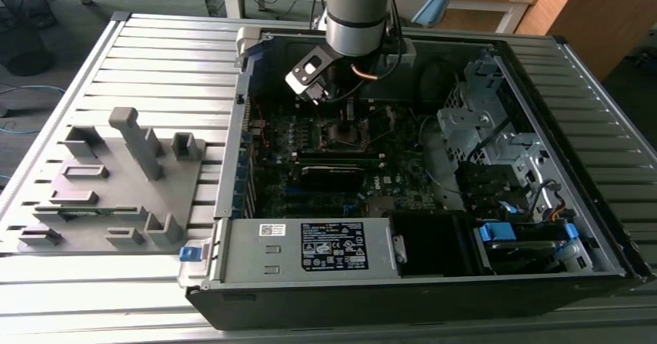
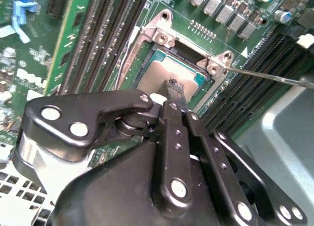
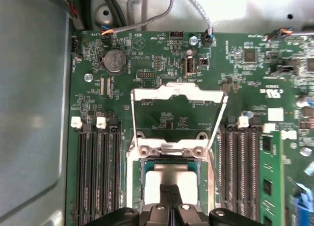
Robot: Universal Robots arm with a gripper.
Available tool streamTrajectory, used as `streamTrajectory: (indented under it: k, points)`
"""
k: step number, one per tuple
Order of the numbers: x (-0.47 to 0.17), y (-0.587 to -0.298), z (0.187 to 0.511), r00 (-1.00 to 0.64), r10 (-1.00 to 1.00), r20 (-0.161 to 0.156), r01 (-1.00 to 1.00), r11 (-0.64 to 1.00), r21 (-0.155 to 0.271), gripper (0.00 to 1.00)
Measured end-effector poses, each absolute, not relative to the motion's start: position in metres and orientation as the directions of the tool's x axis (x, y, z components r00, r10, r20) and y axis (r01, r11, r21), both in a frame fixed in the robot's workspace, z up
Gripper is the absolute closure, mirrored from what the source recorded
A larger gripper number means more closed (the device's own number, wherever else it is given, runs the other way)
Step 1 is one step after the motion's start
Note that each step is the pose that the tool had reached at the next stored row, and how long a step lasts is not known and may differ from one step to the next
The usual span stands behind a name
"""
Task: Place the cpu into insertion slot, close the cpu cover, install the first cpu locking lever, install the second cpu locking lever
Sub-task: 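Place the cpu into insertion slot, then close the cpu cover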
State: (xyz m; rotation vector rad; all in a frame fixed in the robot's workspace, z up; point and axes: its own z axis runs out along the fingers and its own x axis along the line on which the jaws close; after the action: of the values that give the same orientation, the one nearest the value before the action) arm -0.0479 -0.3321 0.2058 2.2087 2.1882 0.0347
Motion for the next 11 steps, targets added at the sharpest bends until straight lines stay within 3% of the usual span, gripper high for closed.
streamTrajectory:
  k: [11]
  points:
    - [-0.048, -0.3322, 0.2166, 0.009, 1.0, -0.007, 0.999, -0.009, 0.038, 0.9]
